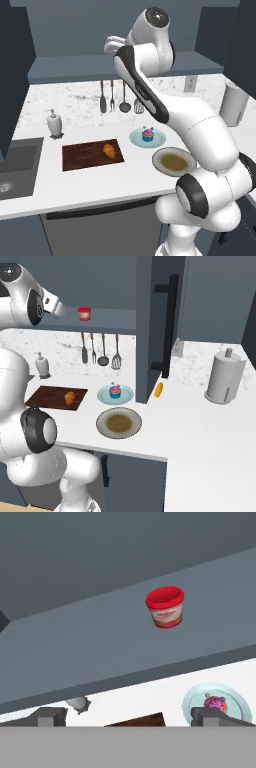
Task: From the different types of pastries on the counter, select a croissant and place it on the cutting board. Then retrieve a jar of jam from the cabinet and place it alongside the croissant on the cutting board.
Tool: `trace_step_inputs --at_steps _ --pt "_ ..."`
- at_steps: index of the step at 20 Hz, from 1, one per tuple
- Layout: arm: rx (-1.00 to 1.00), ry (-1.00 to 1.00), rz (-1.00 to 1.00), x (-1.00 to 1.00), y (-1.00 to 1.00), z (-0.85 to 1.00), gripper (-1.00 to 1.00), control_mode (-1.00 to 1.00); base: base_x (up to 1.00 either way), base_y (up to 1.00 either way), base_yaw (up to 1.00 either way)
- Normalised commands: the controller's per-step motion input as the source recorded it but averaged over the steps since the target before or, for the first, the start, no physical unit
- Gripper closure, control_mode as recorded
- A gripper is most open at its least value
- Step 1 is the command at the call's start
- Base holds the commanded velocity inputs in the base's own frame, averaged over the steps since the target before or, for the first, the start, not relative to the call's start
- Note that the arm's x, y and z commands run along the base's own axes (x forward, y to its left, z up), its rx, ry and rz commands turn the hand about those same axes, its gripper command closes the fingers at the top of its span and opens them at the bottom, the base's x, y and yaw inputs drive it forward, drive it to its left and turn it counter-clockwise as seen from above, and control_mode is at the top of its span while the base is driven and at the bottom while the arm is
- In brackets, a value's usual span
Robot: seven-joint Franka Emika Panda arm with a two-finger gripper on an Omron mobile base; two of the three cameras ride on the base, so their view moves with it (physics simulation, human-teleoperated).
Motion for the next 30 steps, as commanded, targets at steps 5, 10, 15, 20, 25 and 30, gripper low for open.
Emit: trace_step_inputs --at_steps 5,10,15,20,25,30 --pt "-0.12 -0.17 0.12 0.02 -0.18 -0.04 -1.0 -1.0 0.0 0.0 0.0" --pt "-0.1 -0.24 0.02 -0.13 -0.19 -0.57 -1.0 -1.0 0.0 0.0 0.0" --pt "0.01 -0.08 -0.03 0.08 -0.26 -0.13 -1.0 -1.0 0.0 0.0 0.0" --pt "0.04 0.07 -0.05 0.45 -0.13 0.13 -1.0 -1.0 0.0 0.0 0.0" --pt "0.0 0.07 -0.03 0.3 -0.02 0.05 -1.0 -1.0 0.0 0.0 0.0" --pt "0.0 0.02 0.0 0.12 -0.06 0.0 -1.0 -1.0 0.0 0.0 0.0"
